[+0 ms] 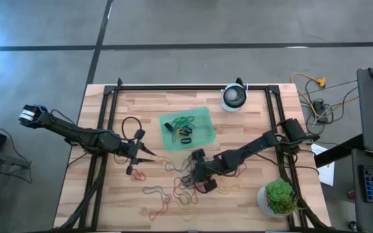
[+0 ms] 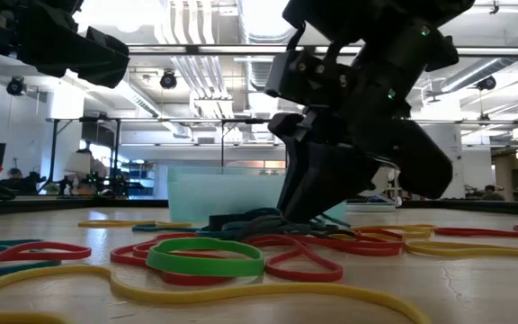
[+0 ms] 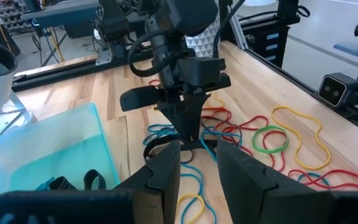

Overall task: Pick and place rubber bands into bin
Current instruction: Put the black rubber band into the green bin

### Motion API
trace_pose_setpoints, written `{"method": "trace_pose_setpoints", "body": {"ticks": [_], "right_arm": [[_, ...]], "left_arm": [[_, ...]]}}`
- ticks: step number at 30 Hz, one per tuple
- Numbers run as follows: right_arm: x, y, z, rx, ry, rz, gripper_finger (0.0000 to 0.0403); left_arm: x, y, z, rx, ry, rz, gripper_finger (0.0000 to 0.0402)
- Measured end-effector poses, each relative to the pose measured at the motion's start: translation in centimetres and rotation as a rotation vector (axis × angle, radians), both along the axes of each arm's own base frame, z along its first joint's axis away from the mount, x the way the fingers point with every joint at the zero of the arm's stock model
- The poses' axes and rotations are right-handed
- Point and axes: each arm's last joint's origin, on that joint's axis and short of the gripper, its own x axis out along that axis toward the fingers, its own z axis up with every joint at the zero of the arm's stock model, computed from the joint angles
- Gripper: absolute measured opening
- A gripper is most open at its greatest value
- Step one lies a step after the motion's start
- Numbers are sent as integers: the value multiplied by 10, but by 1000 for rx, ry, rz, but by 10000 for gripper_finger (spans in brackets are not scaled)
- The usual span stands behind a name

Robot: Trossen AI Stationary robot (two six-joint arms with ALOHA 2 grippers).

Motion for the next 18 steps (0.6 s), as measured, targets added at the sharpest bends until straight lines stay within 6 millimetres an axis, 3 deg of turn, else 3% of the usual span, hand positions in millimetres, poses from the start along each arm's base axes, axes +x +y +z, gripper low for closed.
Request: {"method": "trace_pose_setpoints", "body": {"ticks": [8, 18], "right_arm": [[-1, 2, 3, 7, 41, -11, 27], [1, 6, 9, 4, 49, -11, 66]], "left_arm": [[0, 0, 0, 0, 1, 0, 91], [1, 0, -1, 2, 6, 0, 91]]}}
